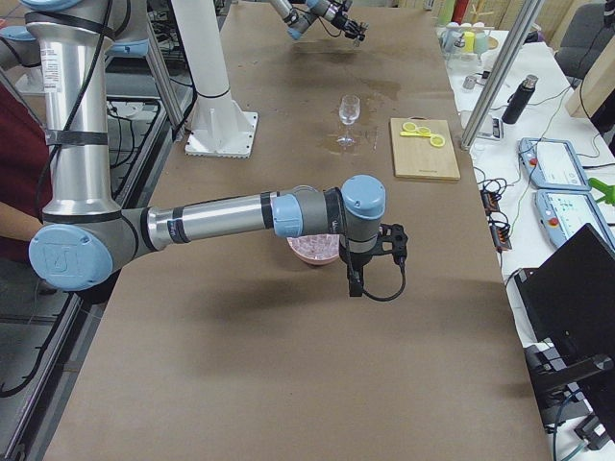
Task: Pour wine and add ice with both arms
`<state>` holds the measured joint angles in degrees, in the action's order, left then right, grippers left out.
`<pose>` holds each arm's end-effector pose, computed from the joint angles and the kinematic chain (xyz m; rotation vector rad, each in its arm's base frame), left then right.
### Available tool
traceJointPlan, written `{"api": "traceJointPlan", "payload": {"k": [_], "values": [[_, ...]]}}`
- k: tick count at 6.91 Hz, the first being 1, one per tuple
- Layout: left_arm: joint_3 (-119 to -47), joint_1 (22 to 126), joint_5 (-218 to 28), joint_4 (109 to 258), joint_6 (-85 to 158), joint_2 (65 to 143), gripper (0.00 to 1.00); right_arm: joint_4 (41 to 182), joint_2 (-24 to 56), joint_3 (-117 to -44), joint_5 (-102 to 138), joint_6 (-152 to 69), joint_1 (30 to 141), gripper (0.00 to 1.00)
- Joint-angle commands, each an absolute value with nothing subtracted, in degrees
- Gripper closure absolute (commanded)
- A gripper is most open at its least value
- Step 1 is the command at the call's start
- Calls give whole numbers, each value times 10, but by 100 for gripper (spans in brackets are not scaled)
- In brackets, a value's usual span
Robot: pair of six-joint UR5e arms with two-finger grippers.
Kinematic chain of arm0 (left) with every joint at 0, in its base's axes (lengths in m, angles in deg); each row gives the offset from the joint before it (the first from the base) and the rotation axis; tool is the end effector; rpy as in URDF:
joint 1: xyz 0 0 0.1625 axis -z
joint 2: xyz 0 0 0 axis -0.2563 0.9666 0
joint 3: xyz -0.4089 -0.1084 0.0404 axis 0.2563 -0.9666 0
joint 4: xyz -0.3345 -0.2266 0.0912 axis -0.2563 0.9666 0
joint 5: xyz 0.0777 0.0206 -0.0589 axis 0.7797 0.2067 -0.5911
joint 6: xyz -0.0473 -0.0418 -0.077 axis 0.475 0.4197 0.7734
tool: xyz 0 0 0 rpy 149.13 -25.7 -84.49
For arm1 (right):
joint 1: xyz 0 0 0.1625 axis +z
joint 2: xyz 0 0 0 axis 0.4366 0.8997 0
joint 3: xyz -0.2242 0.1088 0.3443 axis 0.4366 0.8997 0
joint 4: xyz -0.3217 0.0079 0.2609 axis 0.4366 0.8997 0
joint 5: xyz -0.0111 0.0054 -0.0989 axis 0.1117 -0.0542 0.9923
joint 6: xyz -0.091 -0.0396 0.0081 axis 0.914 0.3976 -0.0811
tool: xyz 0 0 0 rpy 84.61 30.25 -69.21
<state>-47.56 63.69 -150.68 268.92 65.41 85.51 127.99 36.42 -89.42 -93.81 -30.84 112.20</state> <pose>0.1790 -0.4408 0.7260 1.1325 0.7763 -0.1860 0.0318 -0.4922 0.5671 0.0651 -0.7858 -0.0171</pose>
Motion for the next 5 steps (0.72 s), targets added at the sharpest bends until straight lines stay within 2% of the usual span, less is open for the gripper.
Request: {"api": "traceJointPlan", "payload": {"k": [1,2,3,4,5], "values": [[-476,636,-1507,2689,654,856,77,1280,365,-891,-937,-308,1122,0],[-477,636,-1507,2690,654,856,72,1280,365,-890,-937,-308,1122,0],[-477,637,-1507,2690,655,856,59,1280,365,-890,-937,-308,1122,0],[-479,636,-1507,2690,655,856,51,1280,362,-889,-936,-308,1122,0],[-481,636,-1507,2690,655,856,50,1280,362,-889,-936,-308,1122,0]]}}
